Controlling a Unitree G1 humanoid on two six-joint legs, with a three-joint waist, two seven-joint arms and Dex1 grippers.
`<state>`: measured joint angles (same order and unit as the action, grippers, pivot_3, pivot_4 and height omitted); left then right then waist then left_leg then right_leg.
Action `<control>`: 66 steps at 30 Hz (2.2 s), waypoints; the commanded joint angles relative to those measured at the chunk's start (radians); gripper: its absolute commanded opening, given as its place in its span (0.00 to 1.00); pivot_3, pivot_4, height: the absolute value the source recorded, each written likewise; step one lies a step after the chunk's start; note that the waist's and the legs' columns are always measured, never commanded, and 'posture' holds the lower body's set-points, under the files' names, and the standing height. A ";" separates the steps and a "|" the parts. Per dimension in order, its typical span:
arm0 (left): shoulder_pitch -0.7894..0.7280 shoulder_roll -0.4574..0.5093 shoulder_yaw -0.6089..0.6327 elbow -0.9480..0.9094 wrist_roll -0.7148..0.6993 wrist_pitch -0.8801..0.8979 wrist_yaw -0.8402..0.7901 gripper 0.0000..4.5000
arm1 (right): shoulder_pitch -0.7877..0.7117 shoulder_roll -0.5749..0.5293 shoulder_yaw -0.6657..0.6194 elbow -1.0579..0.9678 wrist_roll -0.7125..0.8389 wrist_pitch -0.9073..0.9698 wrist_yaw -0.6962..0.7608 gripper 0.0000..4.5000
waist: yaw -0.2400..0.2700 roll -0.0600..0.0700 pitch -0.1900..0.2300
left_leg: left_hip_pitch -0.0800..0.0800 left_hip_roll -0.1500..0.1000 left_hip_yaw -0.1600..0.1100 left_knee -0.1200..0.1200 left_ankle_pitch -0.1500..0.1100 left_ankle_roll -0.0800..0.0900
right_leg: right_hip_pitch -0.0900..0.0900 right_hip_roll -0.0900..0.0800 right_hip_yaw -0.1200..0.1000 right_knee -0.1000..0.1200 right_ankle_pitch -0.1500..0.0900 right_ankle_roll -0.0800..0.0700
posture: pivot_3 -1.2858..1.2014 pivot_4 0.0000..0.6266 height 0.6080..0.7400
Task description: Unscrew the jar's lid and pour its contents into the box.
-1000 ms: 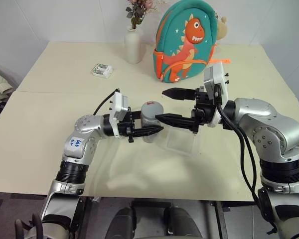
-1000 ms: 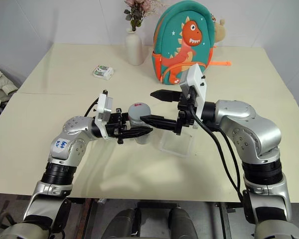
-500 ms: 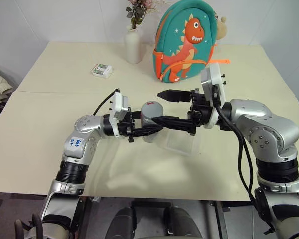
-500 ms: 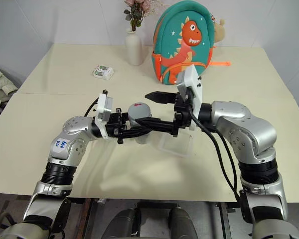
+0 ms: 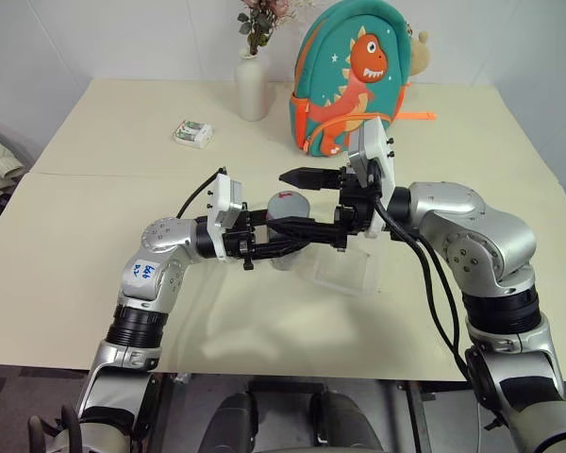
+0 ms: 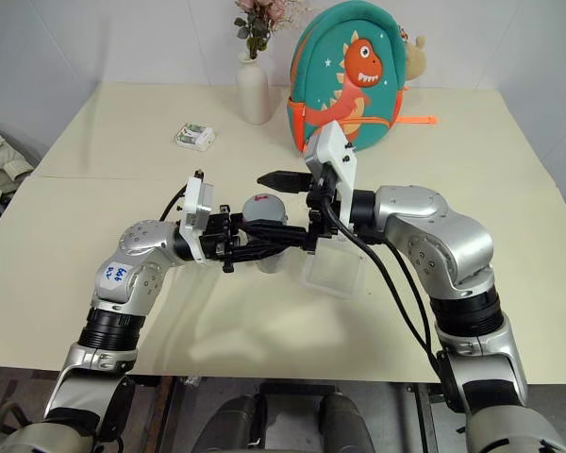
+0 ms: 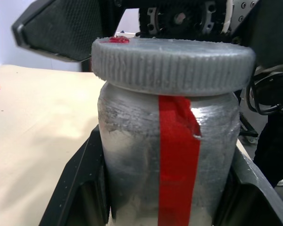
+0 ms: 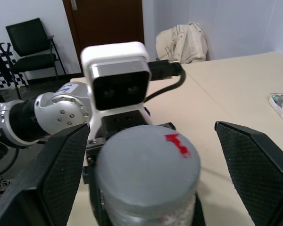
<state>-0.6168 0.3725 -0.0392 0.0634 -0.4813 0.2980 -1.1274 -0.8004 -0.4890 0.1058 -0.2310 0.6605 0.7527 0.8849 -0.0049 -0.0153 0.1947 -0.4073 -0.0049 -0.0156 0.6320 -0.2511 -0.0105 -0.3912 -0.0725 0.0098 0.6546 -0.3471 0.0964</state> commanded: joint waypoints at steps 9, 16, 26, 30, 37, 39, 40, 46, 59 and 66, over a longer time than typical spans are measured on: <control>0.002 0.008 0.014 -0.029 -0.020 -0.004 0.001 0.46 | 0.013 -0.091 -0.078 -0.001 0.019 -0.005 0.073 0.99 | 0.000 0.000 0.000 | 0.000 0.000 0.000 0.000 0.000 0.000 | 0.000 0.000 -0.001 0.000 0.000 0.000 | 0.52 0.24 1.00; 0.007 0.005 0.013 -0.034 -0.021 -0.003 0.000 0.46 | 0.035 -0.097 -0.083 -0.032 0.045 0.018 0.076 0.99 | 0.000 0.000 0.000 | 0.000 0.000 0.000 0.000 0.000 0.000 | 0.000 0.000 0.000 0.000 0.000 0.000 | 0.52 0.24 1.00; 0.019 0.003 0.014 -0.044 -0.022 -0.001 0.002 0.46 | 0.049 -0.119 -0.087 -0.023 0.051 0.027 0.093 0.99 | 0.000 0.000 0.000 | 0.000 0.000 0.000 0.000 0.000 0.000 | 0.000 0.000 0.000 0.000 0.000 0.000 | 0.52 0.24 1.00; 0.024 0.004 0.014 -0.049 -0.022 -0.001 0.003 0.46 | 0.055 -0.131 -0.093 -0.017 0.061 0.038 0.108 0.99 | 0.001 0.000 0.000 | 0.000 0.000 0.000 0.000 0.000 0.000 | 0.000 0.000 0.000 0.000 0.000 0.000 | 0.52 0.24 1.00; 0.027 0.007 0.014 -0.054 -0.023 0.003 0.002 0.46 | 0.061 -0.133 -0.104 -0.051 0.112 0.072 0.124 0.99 | 0.000 0.000 0.000 | 0.000 0.000 0.000 0.000 0.000 0.000 | 0.000 0.000 0.000 0.000 0.000 0.000 | 0.52 0.24 1.00; 0.026 0.009 0.014 -0.052 -0.023 0.004 0.001 0.46 | 0.040 -0.101 -0.108 -0.069 0.147 0.088 0.097 0.99 | 0.000 0.000 0.000 | 0.000 0.000 0.000 0.000 0.000 0.000 | 0.000 0.000 0.000 0.000 0.000 0.000 | 0.52 0.24 1.00; 0.025 0.010 0.015 -0.051 -0.023 0.005 0.001 0.46 | 0.028 -0.084 -0.106 -0.074 0.154 0.091 0.080 0.99 | -0.001 0.000 0.000 | 0.000 0.000 0.000 0.000 0.000 0.000 | 0.000 0.000 0.000 0.000 0.000 0.000 | 0.52 0.24 1.00; 0.015 0.005 0.011 -0.043 -0.022 0.005 0.000 0.46 | -0.015 -0.003 -0.053 -0.058 0.109 0.070 0.017 0.99 | 0.000 0.000 0.000 | 0.000 0.000 0.000 0.000 0.000 0.000 | 0.000 0.000 0.000 0.000 0.000 0.000 | 0.52 0.24 1.00; 0.014 0.000 0.011 -0.044 -0.022 0.004 0.003 0.46 | -0.031 0.040 0.001 0.005 0.013 0.018 0.025 0.99 | 0.000 0.000 0.000 | 0.000 0.000 0.000 0.000 0.000 0.000 | 0.000 0.000 0.000 0.000 0.000 0.000 | 0.52 0.24 1.00; 0.013 -0.001 0.013 -0.042 -0.022 0.002 0.005 0.46 | -0.018 0.036 0.001 0.006 0.018 0.024 0.043 0.79 | -0.001 0.000 0.000 | 0.000 0.000 0.000 0.000 0.000 0.000 | 0.000 0.000 0.000 0.000 0.000 0.000 | 0.52 0.24 1.00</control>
<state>-0.5940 0.3720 -0.0368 0.0505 -0.4826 0.3065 -1.1238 -0.8072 -0.4549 0.1147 -0.2053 0.6677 0.7860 0.9173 -0.0058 -0.0153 0.1947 -0.4074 -0.0051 -0.0156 0.6318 -0.2510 -0.0106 -0.3914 -0.0726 0.0094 0.6547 -0.3471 0.0963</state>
